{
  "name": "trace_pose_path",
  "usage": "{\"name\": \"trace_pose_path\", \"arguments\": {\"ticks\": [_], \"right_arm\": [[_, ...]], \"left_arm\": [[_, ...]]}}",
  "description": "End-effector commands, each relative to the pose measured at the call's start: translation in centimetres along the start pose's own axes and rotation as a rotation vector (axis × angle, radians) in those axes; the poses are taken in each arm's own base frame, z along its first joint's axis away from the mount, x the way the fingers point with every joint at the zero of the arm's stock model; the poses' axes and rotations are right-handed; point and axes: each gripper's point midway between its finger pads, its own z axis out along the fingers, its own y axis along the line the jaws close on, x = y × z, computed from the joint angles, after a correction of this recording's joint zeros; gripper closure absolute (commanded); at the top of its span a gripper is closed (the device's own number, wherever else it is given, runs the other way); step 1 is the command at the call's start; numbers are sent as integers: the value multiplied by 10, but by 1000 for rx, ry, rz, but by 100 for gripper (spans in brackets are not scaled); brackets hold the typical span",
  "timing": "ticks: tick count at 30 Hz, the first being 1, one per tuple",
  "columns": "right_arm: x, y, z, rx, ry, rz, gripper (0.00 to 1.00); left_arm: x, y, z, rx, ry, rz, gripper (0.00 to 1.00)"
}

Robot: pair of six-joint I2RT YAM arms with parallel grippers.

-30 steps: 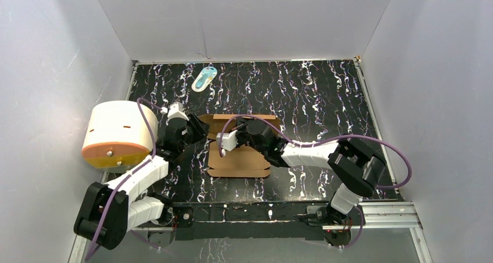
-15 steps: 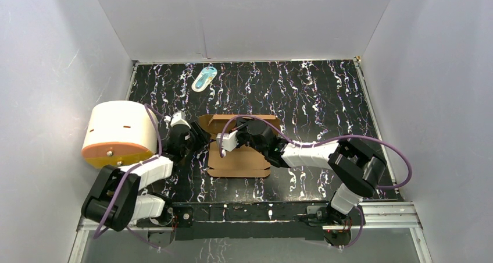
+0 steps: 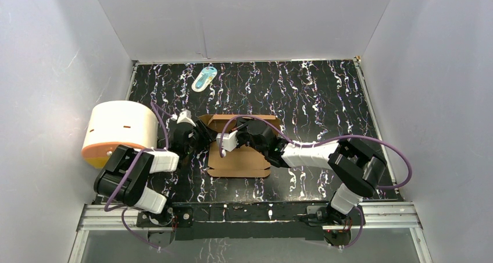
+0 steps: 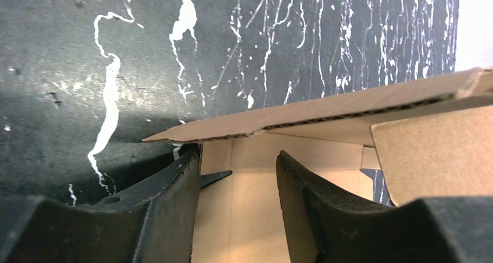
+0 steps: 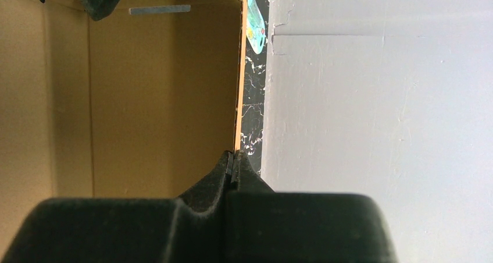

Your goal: Fold the paper box

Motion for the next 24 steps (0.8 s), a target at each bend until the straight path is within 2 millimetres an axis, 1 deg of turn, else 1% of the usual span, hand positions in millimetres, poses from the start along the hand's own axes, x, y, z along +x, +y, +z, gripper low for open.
{"name": "trace_pose_path", "arguments": {"ticks": [1,3,5,7,13,15,19,24], "right_arm": [[-3,26,-1,-83,-20,5,100],[-3,26,-1,-83,-20,5,100],[-3,27,-1,-85,-20,5,100],[-3,27,0,-84,-23,4,100],[-4,26,1,-86,-22,0,100],[-4,26,0,-88,-21,0,100],[-2,27,-1,-91,-14,-4,100],[0,26,-1,-86,-4,-9,100]], "left_arm": [[-15,-37,-2,139,-28,-17,54],[-18,-50,-9,175,-48,-1,57],[-18,-56,-12,192,-58,20,59],[-17,-59,-12,199,-58,41,60],[0,-58,-3,216,-6,78,61],[3,-58,-2,224,-3,91,61],[-5,-56,-7,219,-45,141,61],[-12,-47,-16,169,-81,170,58]]}}
